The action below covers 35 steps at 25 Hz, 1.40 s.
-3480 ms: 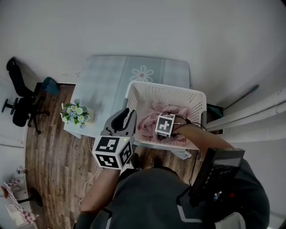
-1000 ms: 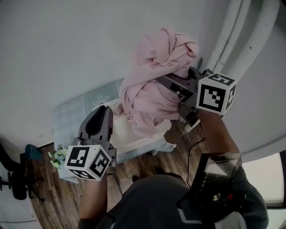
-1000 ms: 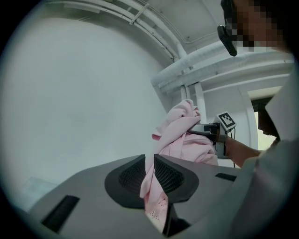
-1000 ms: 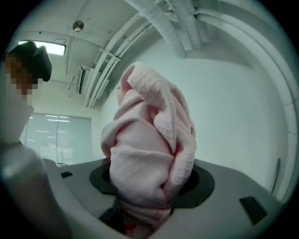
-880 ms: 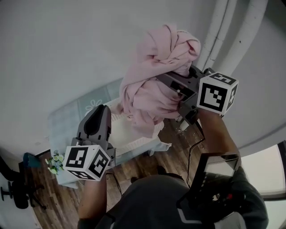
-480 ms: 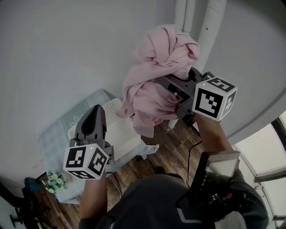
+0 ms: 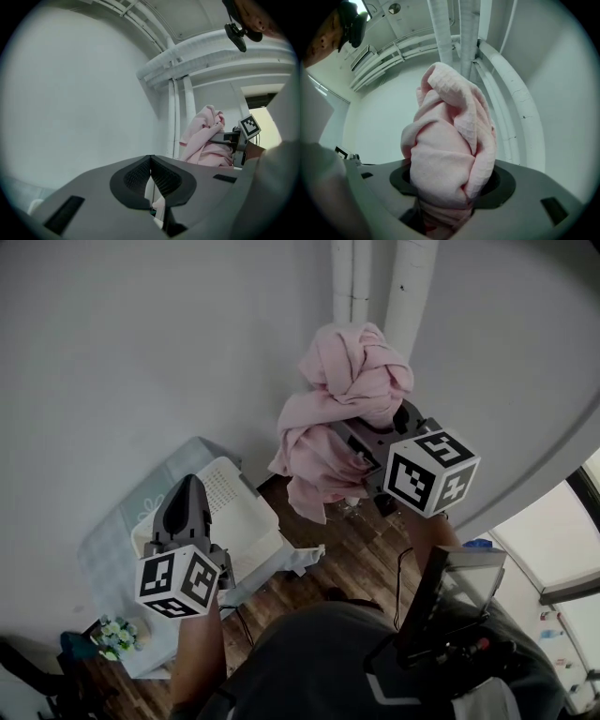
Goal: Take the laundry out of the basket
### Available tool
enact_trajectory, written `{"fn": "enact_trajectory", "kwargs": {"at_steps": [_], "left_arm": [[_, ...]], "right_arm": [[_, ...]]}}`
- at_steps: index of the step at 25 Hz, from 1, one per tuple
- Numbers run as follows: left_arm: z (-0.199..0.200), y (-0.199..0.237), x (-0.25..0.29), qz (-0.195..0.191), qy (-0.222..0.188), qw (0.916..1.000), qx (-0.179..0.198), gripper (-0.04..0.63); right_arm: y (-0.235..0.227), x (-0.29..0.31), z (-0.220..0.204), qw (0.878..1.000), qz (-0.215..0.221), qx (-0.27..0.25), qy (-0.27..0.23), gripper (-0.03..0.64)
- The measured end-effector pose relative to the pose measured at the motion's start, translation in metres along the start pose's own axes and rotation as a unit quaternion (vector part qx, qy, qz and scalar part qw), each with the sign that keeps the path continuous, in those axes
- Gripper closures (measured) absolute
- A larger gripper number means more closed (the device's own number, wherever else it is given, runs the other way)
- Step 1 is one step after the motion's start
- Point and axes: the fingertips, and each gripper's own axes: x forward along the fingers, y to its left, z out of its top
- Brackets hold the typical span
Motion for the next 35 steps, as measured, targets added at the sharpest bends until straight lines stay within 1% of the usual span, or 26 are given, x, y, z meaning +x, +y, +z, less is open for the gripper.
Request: {"fn": "enact_trajectory", "kwargs": {"at_steps": [5, 9, 14, 17, 21, 30, 35], "left_arm": [[-0.01, -0.016, 0.013, -0.018, 0.012, 0.9997, 0.011, 0.584], [-0.018, -0.019, 0.02, -0.023, 0.02, 0.9994, 0.014, 0.584], [-0.027, -0.02, 0.025, -0.025, 0.018, 0.9995, 0.006, 0.584], [-0.033, -0.018, 0.026, -0.02, 0.019, 0.9996, 0.003, 0.584], [-0.041, -0.007, 0.024, -0.005, 0.023, 0.9997, -0.003, 0.584], [-0.053, 0.011, 0.021, 0.018, 0.03, 0.9994, -0.008, 0.584], [-0.051, 0.017, 0.02, 0.025, 0.026, 0.9993, -0.006, 0.584]], "right_arm": [[-0.016, -0.006, -0.022, 1.0, -0.029, -0.003, 0.008, 0.321], [-0.022, -0.006, -0.035, 0.999, -0.034, -0.007, 0.016, 0.321], [-0.025, -0.004, -0.054, 0.999, -0.039, -0.007, 0.028, 0.321], [-0.027, -0.003, -0.063, 0.999, -0.04, -0.01, 0.031, 0.319], [-0.028, 0.001, -0.073, 0.998, -0.046, -0.031, 0.043, 0.319], [-0.031, 0.012, -0.088, 0.998, -0.045, -0.021, 0.049, 0.319], [-0.033, 0.015, -0.092, 0.997, -0.049, -0.018, 0.051, 0.319]]}}
